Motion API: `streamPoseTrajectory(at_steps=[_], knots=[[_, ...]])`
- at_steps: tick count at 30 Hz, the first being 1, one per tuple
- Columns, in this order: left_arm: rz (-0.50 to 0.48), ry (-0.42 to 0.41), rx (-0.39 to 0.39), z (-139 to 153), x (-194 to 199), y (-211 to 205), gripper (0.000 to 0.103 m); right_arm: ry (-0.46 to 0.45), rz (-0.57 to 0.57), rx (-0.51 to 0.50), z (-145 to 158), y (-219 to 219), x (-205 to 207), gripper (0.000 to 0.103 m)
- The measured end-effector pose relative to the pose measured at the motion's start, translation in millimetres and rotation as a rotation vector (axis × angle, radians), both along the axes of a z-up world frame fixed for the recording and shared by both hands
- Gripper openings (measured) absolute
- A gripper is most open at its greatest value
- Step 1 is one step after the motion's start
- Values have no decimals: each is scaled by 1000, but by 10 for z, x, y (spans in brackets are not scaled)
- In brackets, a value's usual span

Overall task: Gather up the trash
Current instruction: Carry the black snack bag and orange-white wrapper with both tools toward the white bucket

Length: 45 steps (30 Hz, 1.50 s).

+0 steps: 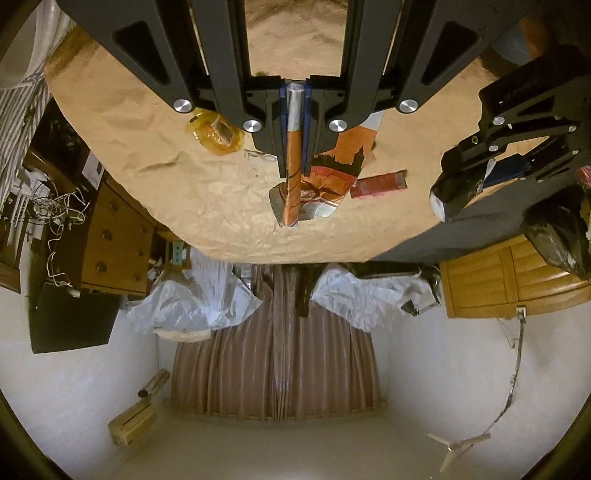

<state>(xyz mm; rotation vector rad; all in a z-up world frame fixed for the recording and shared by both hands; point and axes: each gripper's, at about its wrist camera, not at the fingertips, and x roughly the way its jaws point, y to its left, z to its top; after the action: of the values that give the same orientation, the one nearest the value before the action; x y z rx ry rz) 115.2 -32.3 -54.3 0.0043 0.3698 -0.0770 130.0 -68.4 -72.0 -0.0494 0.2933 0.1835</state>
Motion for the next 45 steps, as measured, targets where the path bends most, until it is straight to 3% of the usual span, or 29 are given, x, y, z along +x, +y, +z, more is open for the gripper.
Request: streamPoseTrajectory(at_steps=[8,18,26,31,36,45], knots=[[39,-86,-12,146,-260,-30,48,-29,-10,14,38,-17,-413,7],[22,-85,-21,200,-269,-16,48,-53,-8,9,177,-46,-634,7],[-67,-81,-45,316,-111,-311,48,-60,-70,-11,375,-369,-700,7],[-172,-54,-53,368,25,-749,48,-53,-153,-17,545,-853,-769,7],[-291,-14,-58,391,138,-1289,48,-26,-285,-24,657,-1604,-914,7],[-536,43,-31,347,112,-2553,48,74,-518,-47,602,-3055,-1348,7]])
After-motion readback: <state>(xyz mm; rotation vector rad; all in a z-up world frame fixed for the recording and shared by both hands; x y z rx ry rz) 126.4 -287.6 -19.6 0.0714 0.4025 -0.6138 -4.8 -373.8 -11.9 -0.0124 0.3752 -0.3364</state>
